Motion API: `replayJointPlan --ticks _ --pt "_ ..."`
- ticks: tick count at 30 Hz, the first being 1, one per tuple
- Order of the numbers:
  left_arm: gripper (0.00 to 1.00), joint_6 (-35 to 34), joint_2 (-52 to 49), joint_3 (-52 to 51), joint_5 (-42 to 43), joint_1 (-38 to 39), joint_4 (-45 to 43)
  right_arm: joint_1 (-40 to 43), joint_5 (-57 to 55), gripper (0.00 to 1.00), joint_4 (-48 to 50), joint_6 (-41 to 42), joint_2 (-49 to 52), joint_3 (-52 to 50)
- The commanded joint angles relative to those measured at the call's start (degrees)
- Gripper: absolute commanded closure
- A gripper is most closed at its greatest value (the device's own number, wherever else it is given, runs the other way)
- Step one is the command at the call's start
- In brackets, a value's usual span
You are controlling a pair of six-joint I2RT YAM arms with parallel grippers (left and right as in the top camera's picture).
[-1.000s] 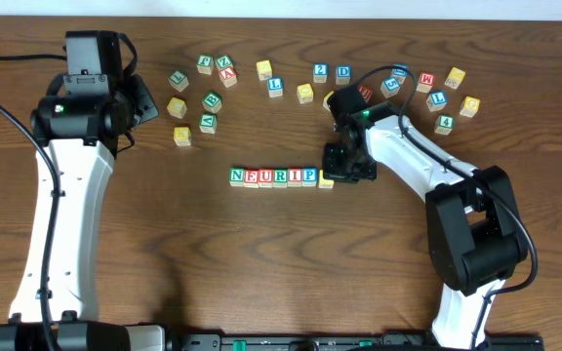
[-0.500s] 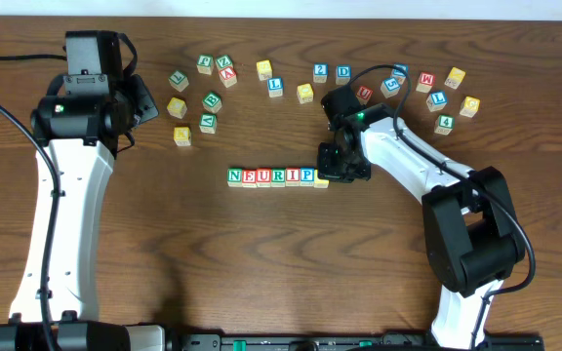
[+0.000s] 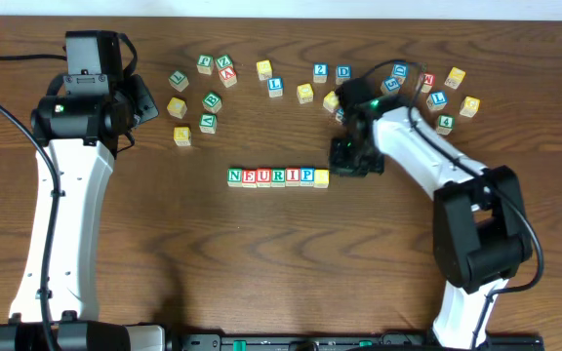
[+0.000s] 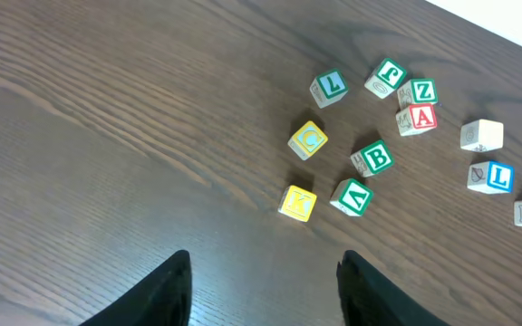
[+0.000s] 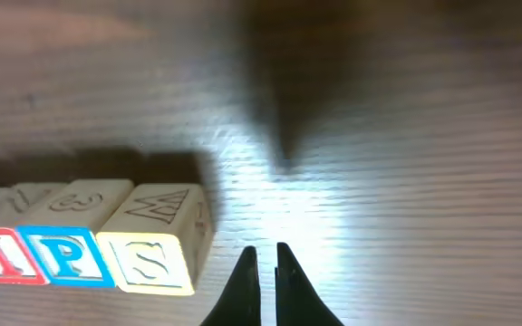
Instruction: Spell out NEURIPS
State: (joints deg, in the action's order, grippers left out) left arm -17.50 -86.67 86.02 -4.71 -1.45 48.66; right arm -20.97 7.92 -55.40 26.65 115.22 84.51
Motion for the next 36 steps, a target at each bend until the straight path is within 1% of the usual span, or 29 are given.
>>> replayJointPlan --ticks 1,3,6,8,9,11,12,13,14,16,18,21,23,24,29,36 --pt "0.36 1.97 0.26 0.61 -0.48 -0.09 0.13 1.55 -0.96 0.94 -1.95 -5.29 -0.74 5.44" --pt "0.30 3.85 0.37 1.25 -0.46 -0.09 0.26 2.25 -1.53 0.91 -4.15 -7.76 -1.07 8.39" --pt "0.23 6.64 1.31 2.47 -0.26 -0.09 0.81 2.86 -4.81 0.88 -7.17 -8.55 -2.05 11.96" --pt "0.18 8.31 2.58 2.73 -0.26 -0.09 0.81 3.02 -6.54 0.79 -8.74 -9.64 -2.97 14.38" --pt "0.15 8.98 3.39 2.73 -0.28 -0.09 0.81 3.13 -6.51 0.72 -9.25 -10.71 -3.52 15.47" --pt "0.13 9.18 5.05 2.73 -0.31 -0.15 0.81 3.39 -6.54 0.62 -10.43 -11.74 -4.90 17.90" --pt "0.12 9.16 5.73 2.73 -0.31 -0.15 0.81 3.61 -6.51 0.59 -10.93 -12.15 -5.64 18.97" --pt "0.04 9.16 6.45 2.73 -0.31 -0.15 0.81 3.96 -6.64 0.56 -11.61 -12.17 -6.93 20.48" --pt "0.00 9.16 6.91 2.73 -0.33 -0.15 0.83 4.20 -6.78 0.53 -11.82 -12.17 -7.89 21.27" --pt "0.02 9.16 7.19 2.73 -0.31 -0.15 1.36 4.72 -7.04 0.44 -12.13 -12.20 -10.19 22.32" --pt "0.02 9.16 7.13 2.71 -0.31 -0.13 1.46 5.31 -7.56 0.38 -12.41 -12.28 -13.20 22.69" --pt "0.02 9.11 6.91 2.71 -0.28 -0.13 1.55 6.12 -7.87 0.24 -14.49 -12.61 -18.40 22.73" --pt "0.02 9.11 6.91 2.71 -0.28 -0.13 1.55 6.43 -9.33 0.10 -16.28 -12.61 -22.67 22.73" --pt "0.02 9.11 6.91 2.71 -0.28 -0.13 1.55 6.43 -10.54 0.01 -16.96 -12.59 -24.74 22.73" --pt "0.02 9.11 6.91 2.71 -0.28 -0.13 1.55 6.40 -15.37 0.01 -18.38 -12.59 -34.49 22.71" --pt "0.02 9.11 6.91 2.71 -0.28 -0.13 1.55 6.40 -15.30 0.01 -18.60 -12.59 -44.41 22.71"
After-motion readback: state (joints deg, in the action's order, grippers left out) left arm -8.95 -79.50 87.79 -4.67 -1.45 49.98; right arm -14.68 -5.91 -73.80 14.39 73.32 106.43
